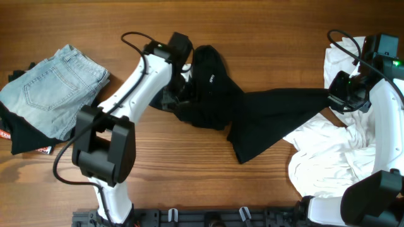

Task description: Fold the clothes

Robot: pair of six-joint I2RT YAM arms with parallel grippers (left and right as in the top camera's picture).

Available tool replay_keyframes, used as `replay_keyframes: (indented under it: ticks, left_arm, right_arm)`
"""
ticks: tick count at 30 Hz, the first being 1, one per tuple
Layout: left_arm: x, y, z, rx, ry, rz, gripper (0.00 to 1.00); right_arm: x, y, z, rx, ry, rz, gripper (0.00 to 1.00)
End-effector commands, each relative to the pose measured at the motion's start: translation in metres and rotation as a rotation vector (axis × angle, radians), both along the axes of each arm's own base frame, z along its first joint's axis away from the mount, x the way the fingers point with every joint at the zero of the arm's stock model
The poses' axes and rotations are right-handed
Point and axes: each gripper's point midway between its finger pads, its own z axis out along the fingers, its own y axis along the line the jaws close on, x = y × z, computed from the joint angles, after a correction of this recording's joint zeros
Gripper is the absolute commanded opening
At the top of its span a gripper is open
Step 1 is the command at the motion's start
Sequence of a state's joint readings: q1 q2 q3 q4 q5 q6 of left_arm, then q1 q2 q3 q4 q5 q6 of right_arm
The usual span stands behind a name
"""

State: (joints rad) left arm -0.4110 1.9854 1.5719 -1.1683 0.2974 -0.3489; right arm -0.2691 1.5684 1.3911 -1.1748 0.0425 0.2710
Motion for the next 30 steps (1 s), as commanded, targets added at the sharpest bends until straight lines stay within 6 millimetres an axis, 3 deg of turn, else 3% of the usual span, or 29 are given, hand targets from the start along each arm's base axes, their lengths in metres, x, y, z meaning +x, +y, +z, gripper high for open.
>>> replay_keyframes:
  ticks: [1, 4, 11, 16, 18, 21, 25, 30]
  left_arm:
    - [-0.008, 0.016, -0.01, 0.153, -0.014, 0.079, 0.77]
    - [-0.012, 0.027, -0.023, 0.215, -0.016, 0.092, 0.78]
    - [0.003, 0.018, -0.047, 0.155, -0.098, 0.101, 0.77]
    - [0.007, -0.004, -0.044, 0.039, -0.098, 0.1, 0.48]
    - [0.003, -0.01, -0.042, 0.0, -0.076, 0.097, 0.44]
    - [0.001, -0.013, -0.041, -0.02, -0.06, 0.096, 0.44]
    - [-0.01, -0.008, -0.042, 0.002, -0.014, 0.095, 0.55]
    - [-0.016, 0.003, -0.044, 0.063, 0.002, 0.096, 0.58]
  right_arm:
    - [0.003, -0.002, 0.011, -0.021, -0.03, 0.017, 0.04]
    - [0.003, -0.002, 0.011, -0.022, -0.029, 0.018, 0.04]
    - [0.003, -0.002, 0.011, -0.022, -0.029, 0.021, 0.04]
    - [0.002, -0.002, 0.011, -0.022, -0.027, 0.021, 0.04]
    - [0.003, -0.002, 0.011, -0.022, -0.029, 0.021, 0.04]
    - [0.003, -0.002, 0.011, -0.023, -0.03, 0.021, 0.04]
    - [0.003, -0.002, 0.011, -0.023, -0.03, 0.021, 0.04]
    - [0.003, -0.002, 0.011, -0.023, -0.03, 0.021, 0.05]
